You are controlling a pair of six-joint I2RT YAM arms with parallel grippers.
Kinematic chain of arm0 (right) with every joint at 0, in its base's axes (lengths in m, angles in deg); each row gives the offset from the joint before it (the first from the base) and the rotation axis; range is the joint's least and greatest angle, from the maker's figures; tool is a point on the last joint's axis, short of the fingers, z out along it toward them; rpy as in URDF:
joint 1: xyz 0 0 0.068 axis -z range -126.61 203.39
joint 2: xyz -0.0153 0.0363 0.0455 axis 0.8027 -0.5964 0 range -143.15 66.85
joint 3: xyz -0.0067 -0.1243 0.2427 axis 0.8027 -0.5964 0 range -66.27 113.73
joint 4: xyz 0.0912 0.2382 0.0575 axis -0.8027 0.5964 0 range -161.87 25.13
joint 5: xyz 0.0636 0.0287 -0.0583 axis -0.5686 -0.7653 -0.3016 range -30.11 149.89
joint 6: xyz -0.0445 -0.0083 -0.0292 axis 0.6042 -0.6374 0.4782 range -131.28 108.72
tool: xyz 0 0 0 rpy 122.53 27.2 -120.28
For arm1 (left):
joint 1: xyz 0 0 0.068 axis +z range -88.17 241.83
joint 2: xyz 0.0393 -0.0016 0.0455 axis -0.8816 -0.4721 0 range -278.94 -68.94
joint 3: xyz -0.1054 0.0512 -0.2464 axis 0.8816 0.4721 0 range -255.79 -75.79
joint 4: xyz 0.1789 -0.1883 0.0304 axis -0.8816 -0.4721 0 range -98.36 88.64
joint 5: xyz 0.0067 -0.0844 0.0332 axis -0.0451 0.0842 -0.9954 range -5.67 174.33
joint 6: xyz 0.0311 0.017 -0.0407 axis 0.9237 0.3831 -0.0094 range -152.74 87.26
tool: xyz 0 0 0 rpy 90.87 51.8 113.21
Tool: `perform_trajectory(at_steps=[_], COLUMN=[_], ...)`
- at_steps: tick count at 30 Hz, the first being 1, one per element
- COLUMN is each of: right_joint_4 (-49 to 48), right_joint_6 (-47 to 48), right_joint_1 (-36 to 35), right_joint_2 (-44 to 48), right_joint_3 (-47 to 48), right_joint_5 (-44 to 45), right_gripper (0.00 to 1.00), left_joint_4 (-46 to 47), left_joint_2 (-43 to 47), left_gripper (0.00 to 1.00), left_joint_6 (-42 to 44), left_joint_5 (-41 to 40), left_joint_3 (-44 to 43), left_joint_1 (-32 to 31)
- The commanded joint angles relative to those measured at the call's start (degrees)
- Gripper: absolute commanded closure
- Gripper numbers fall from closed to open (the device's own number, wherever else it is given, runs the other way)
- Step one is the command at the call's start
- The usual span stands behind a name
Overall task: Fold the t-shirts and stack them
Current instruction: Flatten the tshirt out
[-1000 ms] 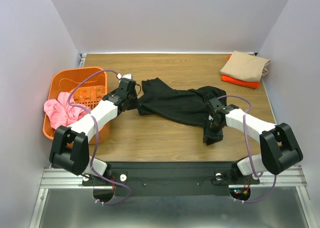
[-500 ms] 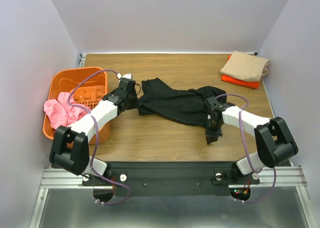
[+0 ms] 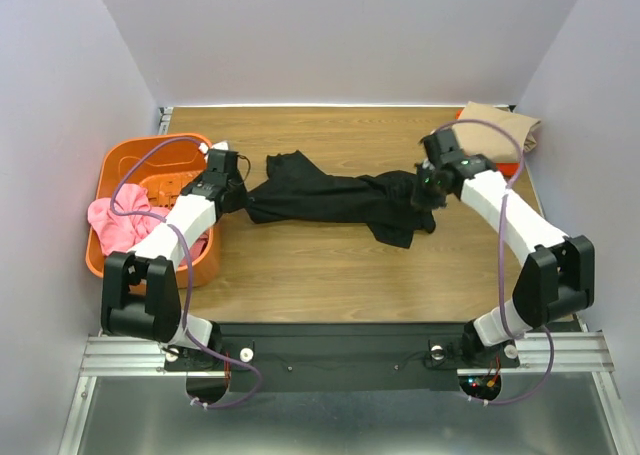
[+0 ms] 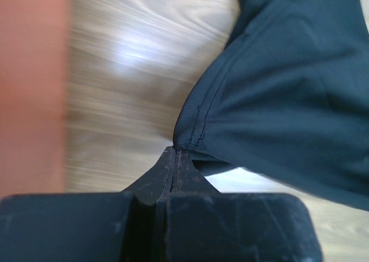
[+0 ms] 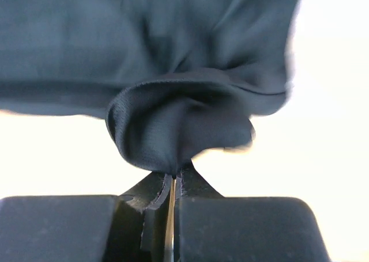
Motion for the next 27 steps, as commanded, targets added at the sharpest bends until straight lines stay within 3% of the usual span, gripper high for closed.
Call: perform_trajectory(at_steps=[1,7,15,21,27], right_joint_4=[4.2,5.4,4.8,2.4,0.0], right_joint_6=[5.1,8.6,10.1,9.1,8.8], right_joint_1=[8.9,17.5,22.9,27.2,29.2], right_joint_2=[0.5,1.3,0.9,-2.4,-8.3], right_joint_3=[6.6,4.3,-1.0,1.6,5.4], right_joint_5=[2.3,2.4,3.2,0.5,-0.8], right_gripper=[1.0,1.0,0.96,0.82,0.77], left_joint_4=[1.0,2.7,3.8,4.1,4.3], left_joint_2=[0.0,0.9,0.6,0.0,-2.4], left_gripper=[1.0,1.0,1.0,1.0,1.0], left_joint_6=[2.5,2.7,2.5,3.1,3.4], left_joint_5=[-0.1,3.0,4.6,5.3,7.7], left_joint_3=[-2.7,-2.8,-0.1,-0.9,-3.2], left_joint_1=[3.0,3.0,3.0,3.0,3.0])
